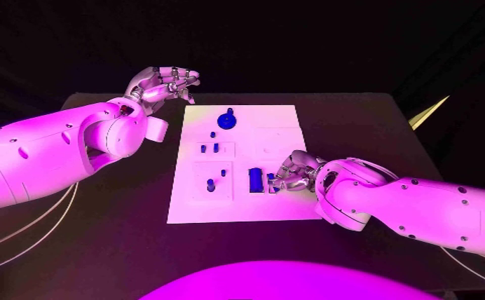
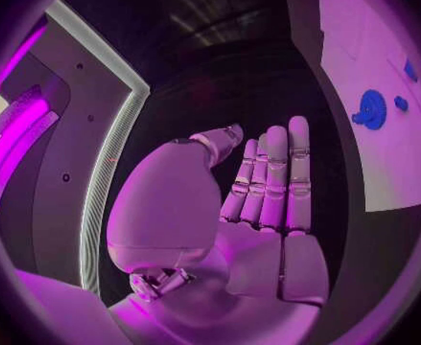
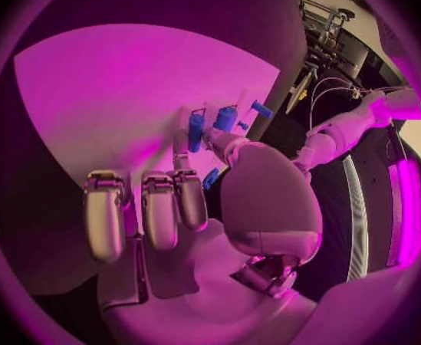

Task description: Assemble the parts on the task board

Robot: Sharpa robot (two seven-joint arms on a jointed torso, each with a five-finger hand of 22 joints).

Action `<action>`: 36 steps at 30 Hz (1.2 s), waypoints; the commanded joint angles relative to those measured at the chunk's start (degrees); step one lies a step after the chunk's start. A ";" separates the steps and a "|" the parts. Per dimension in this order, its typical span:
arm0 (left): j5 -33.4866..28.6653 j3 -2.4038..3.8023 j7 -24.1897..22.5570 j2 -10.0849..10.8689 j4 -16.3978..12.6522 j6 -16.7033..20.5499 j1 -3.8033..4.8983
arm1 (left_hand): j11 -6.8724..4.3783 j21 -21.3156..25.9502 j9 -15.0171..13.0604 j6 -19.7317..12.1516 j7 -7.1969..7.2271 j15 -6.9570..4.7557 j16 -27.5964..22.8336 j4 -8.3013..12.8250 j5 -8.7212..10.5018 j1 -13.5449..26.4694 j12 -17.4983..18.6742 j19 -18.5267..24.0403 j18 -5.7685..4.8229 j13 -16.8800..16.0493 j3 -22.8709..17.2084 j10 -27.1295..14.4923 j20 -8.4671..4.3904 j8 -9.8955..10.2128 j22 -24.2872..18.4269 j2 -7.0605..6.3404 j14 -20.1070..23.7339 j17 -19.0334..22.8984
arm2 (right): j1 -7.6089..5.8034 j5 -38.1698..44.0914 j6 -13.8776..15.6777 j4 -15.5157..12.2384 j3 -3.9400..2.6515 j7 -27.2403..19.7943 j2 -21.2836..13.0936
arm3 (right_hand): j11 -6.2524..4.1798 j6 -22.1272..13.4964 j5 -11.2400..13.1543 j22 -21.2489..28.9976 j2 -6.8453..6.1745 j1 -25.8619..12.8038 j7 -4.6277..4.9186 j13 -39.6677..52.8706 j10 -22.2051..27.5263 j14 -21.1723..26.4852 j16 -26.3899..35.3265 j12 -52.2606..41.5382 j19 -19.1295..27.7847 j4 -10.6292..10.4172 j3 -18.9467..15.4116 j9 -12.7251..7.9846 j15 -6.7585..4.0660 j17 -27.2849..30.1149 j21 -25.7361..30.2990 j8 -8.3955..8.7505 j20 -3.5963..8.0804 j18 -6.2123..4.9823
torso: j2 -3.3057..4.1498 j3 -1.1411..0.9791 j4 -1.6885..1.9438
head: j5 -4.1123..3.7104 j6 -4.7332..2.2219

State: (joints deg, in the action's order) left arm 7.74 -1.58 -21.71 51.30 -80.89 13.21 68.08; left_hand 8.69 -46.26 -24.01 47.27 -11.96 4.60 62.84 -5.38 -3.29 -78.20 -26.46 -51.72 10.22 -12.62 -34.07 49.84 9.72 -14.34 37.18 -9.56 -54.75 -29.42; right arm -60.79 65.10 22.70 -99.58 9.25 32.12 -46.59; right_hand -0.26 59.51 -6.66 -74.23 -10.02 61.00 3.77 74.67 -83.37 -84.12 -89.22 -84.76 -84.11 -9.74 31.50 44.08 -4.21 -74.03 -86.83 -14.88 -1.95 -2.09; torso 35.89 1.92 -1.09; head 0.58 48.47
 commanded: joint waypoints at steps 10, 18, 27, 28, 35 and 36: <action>-0.03 0.04 -0.02 -0.11 -0.10 -0.17 0.02 | -0.07 0.52 0.27 -0.87 -0.22 -0.10 -0.38 -0.30 0.22 0.27 -0.80 -0.75 0.30 0.64 0.64 -0.88 0.08 -1.25 -0.89 0.59 0.34 0.56 | 0.11 0.76 -0.21 -0.26 0.01 -0.34 0.21 | -0.53 1.47 -1.07 -14.92 -0.37 -4.80 -0.33 12.84 -4.53 -5.88 -0.78 -0.19 -5.17 -1.62 0.90 0.00 -0.18 -15.97 0.07 -1.75 0.31 1.45 | -0.01 0.01 -0.02 | -0.06 0.06; -0.03 0.04 0.03 -0.06 -0.07 -0.13 0.02 | -0.07 0.52 0.27 -0.87 -0.22 -0.10 -0.38 -0.30 0.22 0.27 -0.80 -0.75 0.30 0.64 0.64 -0.88 0.08 -1.25 -0.89 0.59 0.34 0.56 | 0.12 1.19 -0.20 -0.54 0.01 -0.74 -0.07 | -0.59 1.56 -1.19 -14.94 -2.01 -7.77 -0.43 12.88 -4.57 -5.88 -0.78 -0.24 -5.18 -3.38 -1.30 -0.21 -0.21 -15.97 -0.01 -1.97 0.30 1.46 | 0.01 0.00 0.00 | 0.00 0.13; -0.03 0.04 0.04 0.02 -0.11 -0.08 0.02 | -0.07 0.52 0.27 -0.87 -0.22 -0.10 -0.38 -0.30 0.22 0.27 -0.80 -0.75 0.30 0.64 0.64 -0.88 0.08 -1.25 -0.89 0.59 0.34 0.56 | 0.12 1.82 -0.33 -0.99 0.02 -0.90 -1.36 | -0.66 1.46 -1.32 -14.92 -2.16 -6.50 -0.50 12.86 -4.56 -5.88 -0.78 -0.20 -5.16 -2.58 -1.39 -0.29 -0.28 -15.97 0.07 -2.04 0.34 1.45 | -0.03 0.01 -0.06 | 0.17 0.11; -0.03 0.04 0.03 0.02 -0.10 -0.08 0.02 | -0.07 0.52 0.27 -0.87 -0.22 -0.10 -0.38 -0.30 0.22 0.27 -0.80 -0.75 0.30 0.64 0.64 -0.88 0.08 -1.25 -0.89 0.59 0.34 0.56 | 0.12 1.87 -0.17 -1.08 0.02 -1.03 -1.58 | -0.67 1.46 -1.32 -14.92 -2.16 -6.44 -0.51 12.86 -4.56 -5.88 -0.78 -0.20 -5.17 -2.54 -1.39 -0.29 -0.28 -15.97 0.06 -2.04 0.35 1.45 | -0.03 -0.01 -0.07 | 0.18 0.05; -0.03 0.04 -0.14 0.08 0.00 0.11 0.02 | -0.07 0.52 0.27 -0.87 -0.22 -0.10 -0.38 -0.30 0.22 0.27 -0.80 -0.75 0.30 0.64 0.64 -0.88 0.08 -1.25 -0.89 0.59 0.34 0.56 | -0.38 0.35 3.35 -1.80 -0.03 -6.29 -4.25 | -0.06 -0.60 -1.34 -14.59 -2.53 -4.97 0.28 12.52 -4.18 -5.88 -0.78 0.56 -4.87 -1.79 -1.97 -0.99 0.15 -15.97 1.32 -0.85 0.12 1.21 | -0.29 0.04 -0.24 | 0.31 -0.45; -0.05 0.04 -0.19 0.09 0.05 0.16 0.02 | -0.07 0.57 0.29 -0.91 -0.22 -0.09 -0.36 -0.35 0.21 0.30 -0.85 -0.76 0.30 0.66 0.63 -0.92 0.09 -1.30 -0.92 0.58 0.36 0.58 | -0.72 -0.94 4.31 -1.64 -0.05 -8.52 -4.68 | 0.29 -1.53 -1.36 -14.28 -2.54 -4.22 0.68 12.17 -3.81 -5.88 -0.78 1.30 -4.58 -1.49 -2.13 -1.33 0.43 -15.97 2.50 -0.23 -0.08 0.99 | -0.29 0.08 -0.29 | 0.27 -0.68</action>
State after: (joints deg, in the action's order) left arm 7.74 -1.58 -21.71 51.43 -80.83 13.34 68.08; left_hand 8.69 -46.26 -24.01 47.27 -11.96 4.60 62.84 -5.38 -3.29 -78.20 -26.46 -51.72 10.22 -12.59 -34.07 49.84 9.72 -14.34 36.89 -9.56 -54.75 -29.41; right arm -61.22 65.15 26.01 -101.23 9.30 25.64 -51.06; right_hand 0.03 59.15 -6.67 -74.23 -12.89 55.30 4.67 74.67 -83.65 -84.13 -89.22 -84.03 -84.11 -11.45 30.67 43.03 -4.19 -74.03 -84.98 -15.67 -1.95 -2.09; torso 35.71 1.93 -1.24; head 0.86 48.14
